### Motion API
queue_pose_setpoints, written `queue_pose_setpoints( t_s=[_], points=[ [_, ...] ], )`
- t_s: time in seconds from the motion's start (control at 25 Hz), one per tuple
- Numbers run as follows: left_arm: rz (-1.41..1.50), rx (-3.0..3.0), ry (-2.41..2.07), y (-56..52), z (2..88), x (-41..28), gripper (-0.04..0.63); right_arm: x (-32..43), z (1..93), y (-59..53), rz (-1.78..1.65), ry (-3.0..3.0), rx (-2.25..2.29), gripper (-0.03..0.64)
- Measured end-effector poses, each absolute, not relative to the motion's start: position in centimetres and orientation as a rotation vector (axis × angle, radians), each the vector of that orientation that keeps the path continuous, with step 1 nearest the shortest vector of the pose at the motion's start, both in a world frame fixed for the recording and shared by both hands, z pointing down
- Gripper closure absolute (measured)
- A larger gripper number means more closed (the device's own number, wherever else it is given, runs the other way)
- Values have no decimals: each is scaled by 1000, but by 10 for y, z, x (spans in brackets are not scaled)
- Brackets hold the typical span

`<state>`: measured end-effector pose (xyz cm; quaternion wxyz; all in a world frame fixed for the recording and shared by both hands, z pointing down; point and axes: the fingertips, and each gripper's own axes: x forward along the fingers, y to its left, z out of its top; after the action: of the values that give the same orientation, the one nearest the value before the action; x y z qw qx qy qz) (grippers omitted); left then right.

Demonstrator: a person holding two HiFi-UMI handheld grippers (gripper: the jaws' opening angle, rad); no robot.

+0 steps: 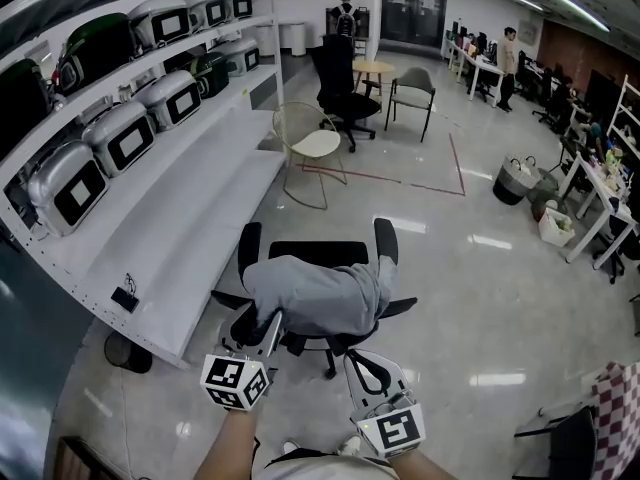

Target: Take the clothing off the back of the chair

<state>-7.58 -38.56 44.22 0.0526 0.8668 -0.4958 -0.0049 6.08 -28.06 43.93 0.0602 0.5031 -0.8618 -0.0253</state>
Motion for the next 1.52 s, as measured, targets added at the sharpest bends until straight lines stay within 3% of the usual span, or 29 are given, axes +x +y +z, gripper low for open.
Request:
queue_pose_setpoints(
  t_s=[0.16,0.28,0.8,1.52],
  points=[
    [-66,2653,-1493,-378,437,-75,531,61,443,-279,-56,-2608,1528,598],
    [-202,2665,-1402,-367,423,-72,556,60,441,-279,-49,-2632,1534,598],
    [-476,2721,-1202,-309,375,-47,567,53,451,-269,19,-2733,1419,598],
    [-597,2729,-1209,-246,350,-39,568,23,438,-247,111,-2913,1239,598]
  ],
)
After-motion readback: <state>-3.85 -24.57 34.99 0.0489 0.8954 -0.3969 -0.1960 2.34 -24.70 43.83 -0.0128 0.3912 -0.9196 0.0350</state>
